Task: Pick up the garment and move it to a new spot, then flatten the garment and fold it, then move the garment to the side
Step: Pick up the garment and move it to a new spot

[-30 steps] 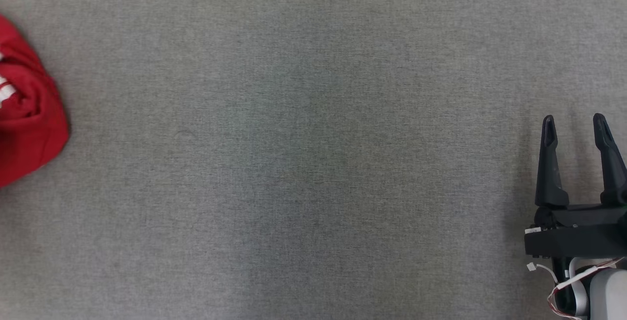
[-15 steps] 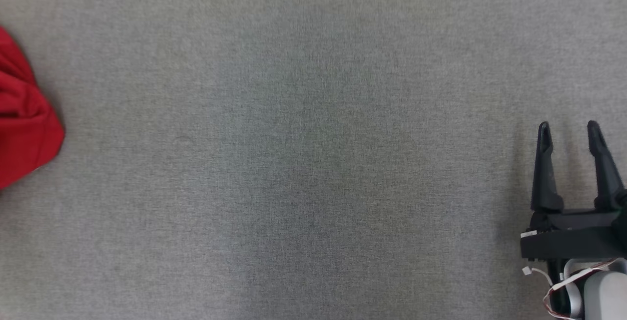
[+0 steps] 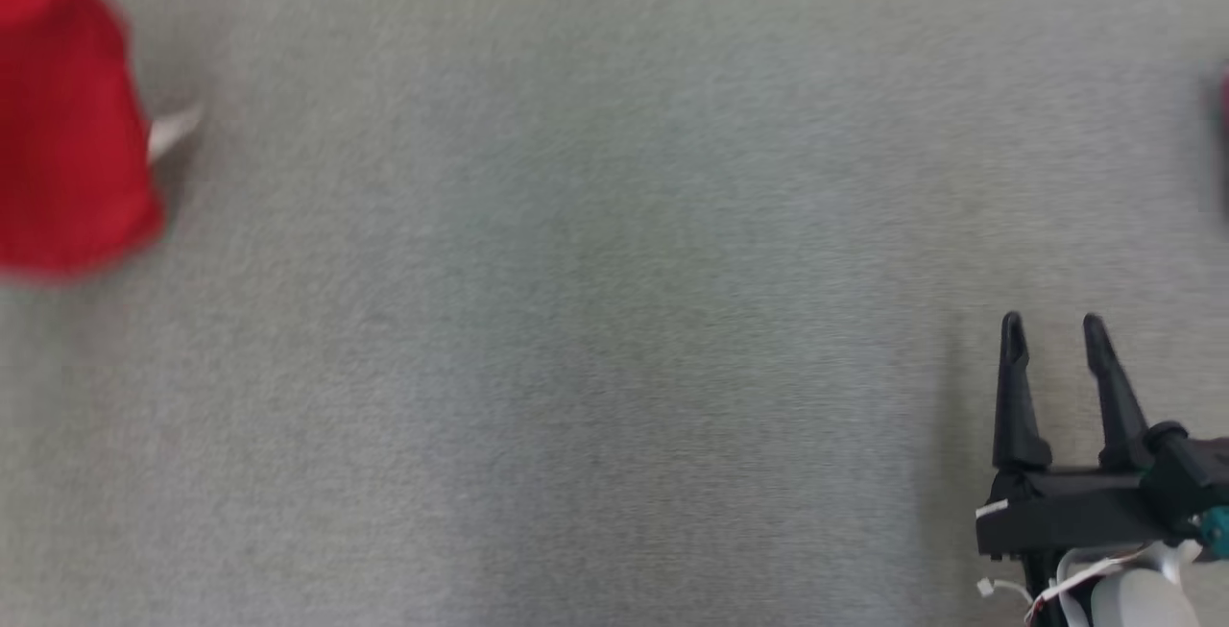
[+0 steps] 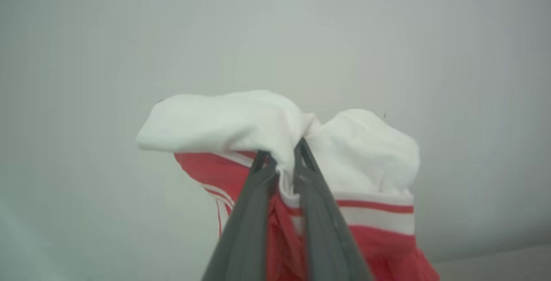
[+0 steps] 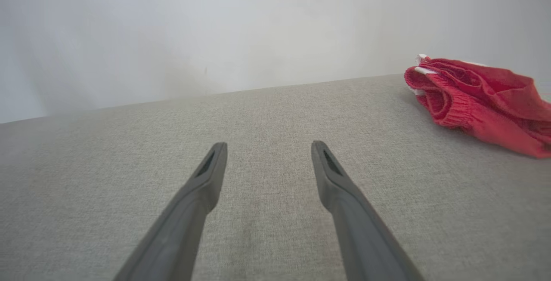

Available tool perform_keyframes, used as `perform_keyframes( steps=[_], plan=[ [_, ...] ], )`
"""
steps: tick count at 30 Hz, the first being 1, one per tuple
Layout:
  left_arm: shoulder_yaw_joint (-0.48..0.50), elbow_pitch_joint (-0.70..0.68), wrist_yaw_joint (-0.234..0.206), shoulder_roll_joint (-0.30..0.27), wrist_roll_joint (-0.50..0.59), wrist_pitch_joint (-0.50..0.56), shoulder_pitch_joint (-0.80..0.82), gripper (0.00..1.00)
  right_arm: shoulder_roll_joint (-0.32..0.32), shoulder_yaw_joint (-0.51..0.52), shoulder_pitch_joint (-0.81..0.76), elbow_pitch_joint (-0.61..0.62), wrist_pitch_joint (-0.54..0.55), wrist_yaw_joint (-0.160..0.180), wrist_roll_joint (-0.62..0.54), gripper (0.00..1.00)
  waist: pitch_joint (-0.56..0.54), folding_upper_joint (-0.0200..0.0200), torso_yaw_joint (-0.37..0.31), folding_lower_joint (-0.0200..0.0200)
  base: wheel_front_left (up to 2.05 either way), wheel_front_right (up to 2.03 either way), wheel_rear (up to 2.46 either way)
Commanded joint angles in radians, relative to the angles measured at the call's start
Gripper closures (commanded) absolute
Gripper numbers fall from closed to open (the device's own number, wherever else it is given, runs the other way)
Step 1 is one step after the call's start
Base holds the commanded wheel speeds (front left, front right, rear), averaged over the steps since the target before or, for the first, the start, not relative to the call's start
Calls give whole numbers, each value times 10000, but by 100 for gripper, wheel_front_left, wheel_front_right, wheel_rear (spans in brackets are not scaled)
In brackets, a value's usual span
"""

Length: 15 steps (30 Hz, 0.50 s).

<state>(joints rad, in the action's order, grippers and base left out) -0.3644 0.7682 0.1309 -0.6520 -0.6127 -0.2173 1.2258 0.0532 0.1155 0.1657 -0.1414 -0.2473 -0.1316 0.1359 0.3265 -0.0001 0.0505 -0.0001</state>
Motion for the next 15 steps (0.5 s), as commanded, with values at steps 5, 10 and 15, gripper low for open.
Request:
perform_keyframes(
  steps=[5,10,15],
  plan=[
    [-303,-1622,-247,437,188,669,836,100,-31,-120,-170,-379,-161,21,416,0,-899,1,-1598,1,0,0,0],
    [-779,-3039,-530,1235,218,1503,1356,100,-34,-271,7,-472,-179,21,797,0,-897,1,-2753,1,0,0,0],
    [-1265,-3539,-728,2194,176,2025,1645,100,-36,-484,259,-442,-165,21,1031,0,-700,1,-3740,1,0,0,0]
  ],
)
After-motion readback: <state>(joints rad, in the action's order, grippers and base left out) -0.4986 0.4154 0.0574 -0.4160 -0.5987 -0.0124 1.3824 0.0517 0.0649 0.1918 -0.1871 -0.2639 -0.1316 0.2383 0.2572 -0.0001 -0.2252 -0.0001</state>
